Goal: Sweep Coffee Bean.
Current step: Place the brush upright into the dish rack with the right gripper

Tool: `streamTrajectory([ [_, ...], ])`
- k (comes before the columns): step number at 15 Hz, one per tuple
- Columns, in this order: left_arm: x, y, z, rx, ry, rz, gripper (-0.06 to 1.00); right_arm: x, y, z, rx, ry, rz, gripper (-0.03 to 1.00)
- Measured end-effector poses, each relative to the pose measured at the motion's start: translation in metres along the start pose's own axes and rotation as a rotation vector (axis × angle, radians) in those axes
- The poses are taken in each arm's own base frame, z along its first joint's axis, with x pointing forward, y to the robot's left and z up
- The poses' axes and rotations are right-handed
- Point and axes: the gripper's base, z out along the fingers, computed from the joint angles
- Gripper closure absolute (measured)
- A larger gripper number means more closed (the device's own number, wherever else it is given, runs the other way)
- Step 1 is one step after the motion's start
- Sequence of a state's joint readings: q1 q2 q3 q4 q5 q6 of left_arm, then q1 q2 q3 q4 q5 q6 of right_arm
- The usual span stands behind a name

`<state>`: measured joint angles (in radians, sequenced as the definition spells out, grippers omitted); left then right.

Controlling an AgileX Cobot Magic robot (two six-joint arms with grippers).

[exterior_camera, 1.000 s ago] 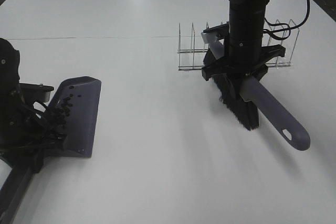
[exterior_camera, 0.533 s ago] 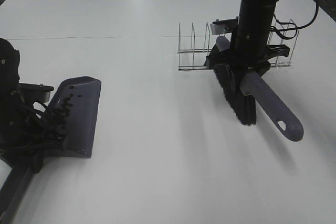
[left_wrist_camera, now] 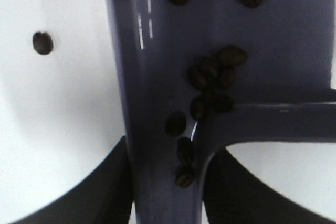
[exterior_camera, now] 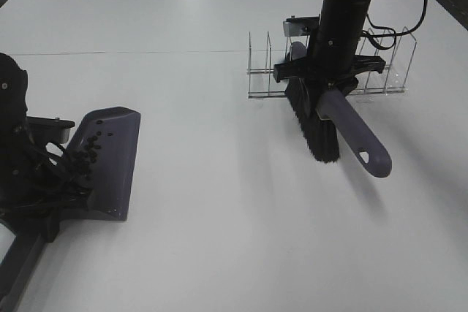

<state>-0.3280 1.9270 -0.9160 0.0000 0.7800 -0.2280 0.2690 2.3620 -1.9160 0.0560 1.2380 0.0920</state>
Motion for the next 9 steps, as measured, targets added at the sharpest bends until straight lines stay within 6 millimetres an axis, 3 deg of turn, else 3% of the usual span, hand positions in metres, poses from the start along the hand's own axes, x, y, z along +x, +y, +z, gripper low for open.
streamTrajectory([
  [4,0.001,0.0,0.0,-0.002,0.01,0.0,0.6,-0.017,0.002,0.0,-0.008,-0.05,0.046,0.68],
  [9,0.002,0.0,0.0,-0.004,0.018,0.0,0.6,-0.023,0.003,-0.005,-0.012,-0.076,0.07,0.68],
])
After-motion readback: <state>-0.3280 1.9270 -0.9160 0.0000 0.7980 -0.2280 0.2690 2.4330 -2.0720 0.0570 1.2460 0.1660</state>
